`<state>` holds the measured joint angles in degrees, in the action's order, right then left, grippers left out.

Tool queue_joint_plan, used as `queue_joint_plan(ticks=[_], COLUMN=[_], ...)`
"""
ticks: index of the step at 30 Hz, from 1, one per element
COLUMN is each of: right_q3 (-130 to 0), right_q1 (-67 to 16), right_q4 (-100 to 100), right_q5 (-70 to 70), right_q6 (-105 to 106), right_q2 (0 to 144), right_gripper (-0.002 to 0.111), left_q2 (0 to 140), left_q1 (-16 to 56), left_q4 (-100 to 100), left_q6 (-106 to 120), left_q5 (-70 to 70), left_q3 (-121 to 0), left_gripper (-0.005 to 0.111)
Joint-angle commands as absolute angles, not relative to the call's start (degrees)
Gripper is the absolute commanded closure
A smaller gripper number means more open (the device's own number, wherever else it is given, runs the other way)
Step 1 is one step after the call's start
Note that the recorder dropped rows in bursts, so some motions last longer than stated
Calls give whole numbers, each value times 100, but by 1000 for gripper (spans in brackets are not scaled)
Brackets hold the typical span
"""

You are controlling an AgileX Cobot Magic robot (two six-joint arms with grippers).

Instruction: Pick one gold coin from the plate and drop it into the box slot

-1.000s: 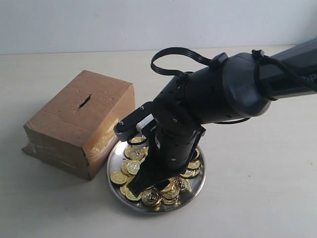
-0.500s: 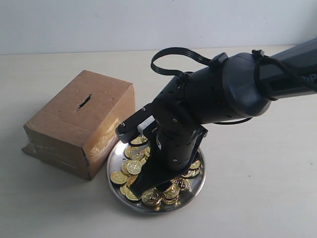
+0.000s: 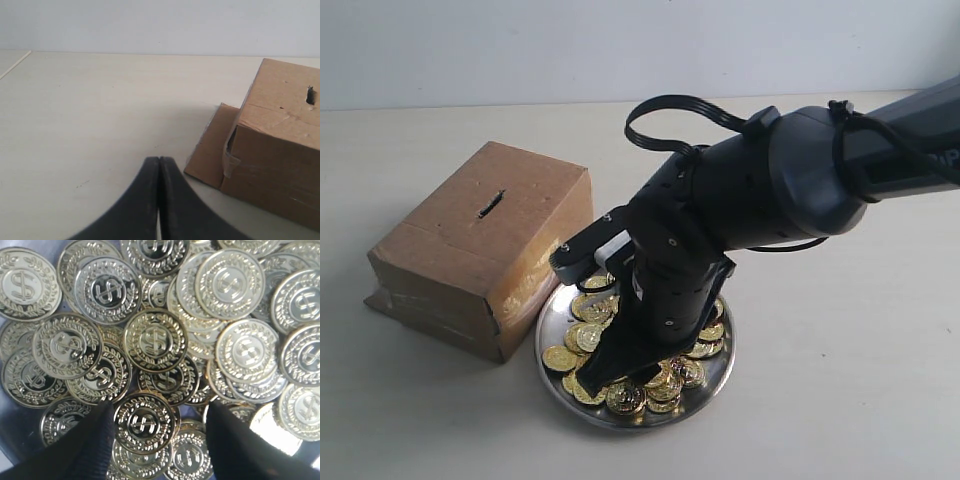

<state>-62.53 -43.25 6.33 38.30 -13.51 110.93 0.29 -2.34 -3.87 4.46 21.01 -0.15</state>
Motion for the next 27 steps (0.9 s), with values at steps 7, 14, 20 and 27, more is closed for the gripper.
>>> queue_joint_plan(ticks=[7, 14, 20, 27], right_q3=[-6292, -6292, -6292, -6292], right_q1=[-4334, -4334, -4334, -4334], right_q4=[640, 640, 640, 640], right_q5=[3625, 3647, 3647, 3635], right_q6=[-1352, -1352, -1352, -1352], right_q2=[11083, 11083, 11083, 11083], right_gripper=[55, 55, 55, 55], left_q2=[0, 0, 0, 0], left_q1=[-217, -217, -217, -217], left_q4=[-414, -414, -414, -414], left_q6=[431, 431, 431, 431], left_q5=[2027, 2027, 2027, 2027], left_q3=[0, 0, 0, 0], left_gripper=[107, 107, 107, 107])
